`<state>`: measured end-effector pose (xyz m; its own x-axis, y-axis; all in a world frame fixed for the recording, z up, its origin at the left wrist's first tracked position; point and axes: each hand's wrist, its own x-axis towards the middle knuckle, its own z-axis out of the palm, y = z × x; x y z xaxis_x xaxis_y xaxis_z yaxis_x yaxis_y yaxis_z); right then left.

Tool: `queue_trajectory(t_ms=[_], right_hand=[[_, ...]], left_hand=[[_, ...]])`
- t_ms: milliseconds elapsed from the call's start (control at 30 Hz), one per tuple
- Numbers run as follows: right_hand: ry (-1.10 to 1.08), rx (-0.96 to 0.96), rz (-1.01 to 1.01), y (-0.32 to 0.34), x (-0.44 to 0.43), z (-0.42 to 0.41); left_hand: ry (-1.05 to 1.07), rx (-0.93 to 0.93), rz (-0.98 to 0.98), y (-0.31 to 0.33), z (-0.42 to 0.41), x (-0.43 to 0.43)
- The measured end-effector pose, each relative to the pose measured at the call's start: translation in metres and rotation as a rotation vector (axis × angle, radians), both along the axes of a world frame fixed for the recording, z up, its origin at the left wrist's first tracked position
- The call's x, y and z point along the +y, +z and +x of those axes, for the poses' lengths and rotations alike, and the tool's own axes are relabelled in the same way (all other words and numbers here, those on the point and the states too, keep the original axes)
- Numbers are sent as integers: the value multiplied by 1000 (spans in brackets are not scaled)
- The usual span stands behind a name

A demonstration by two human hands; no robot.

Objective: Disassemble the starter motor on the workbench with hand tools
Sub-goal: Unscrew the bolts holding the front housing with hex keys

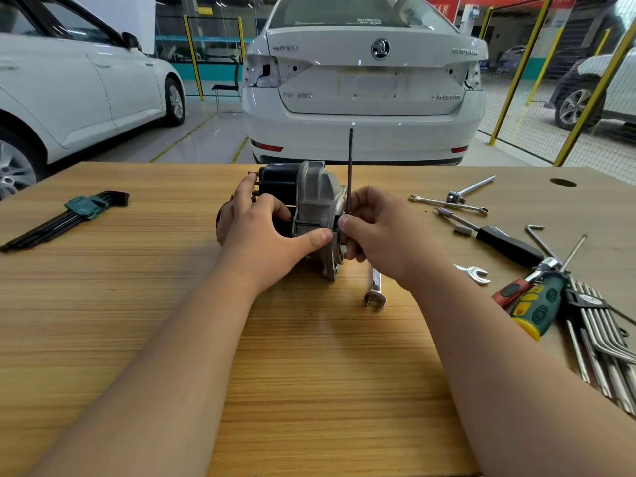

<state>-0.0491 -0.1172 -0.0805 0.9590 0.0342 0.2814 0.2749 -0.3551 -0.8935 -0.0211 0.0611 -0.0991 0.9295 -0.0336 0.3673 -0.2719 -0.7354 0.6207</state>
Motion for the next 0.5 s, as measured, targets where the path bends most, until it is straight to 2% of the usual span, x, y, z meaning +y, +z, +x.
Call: queue_trajectory(t_ms=[167,333,400,500], right_hand=[[-90,-22,-111,3,0,-2],[-213,-180,-483,4,-3,-7],[-232,-244,-516,4,-3,-7],[-220,-284,-462,2,0,-8]], left_hand=[[0,-3,-3,0,0,0],[6,9,1,0,0,0],[8,8,-1,0,1,0],[14,1,4,-1,3,-1]])
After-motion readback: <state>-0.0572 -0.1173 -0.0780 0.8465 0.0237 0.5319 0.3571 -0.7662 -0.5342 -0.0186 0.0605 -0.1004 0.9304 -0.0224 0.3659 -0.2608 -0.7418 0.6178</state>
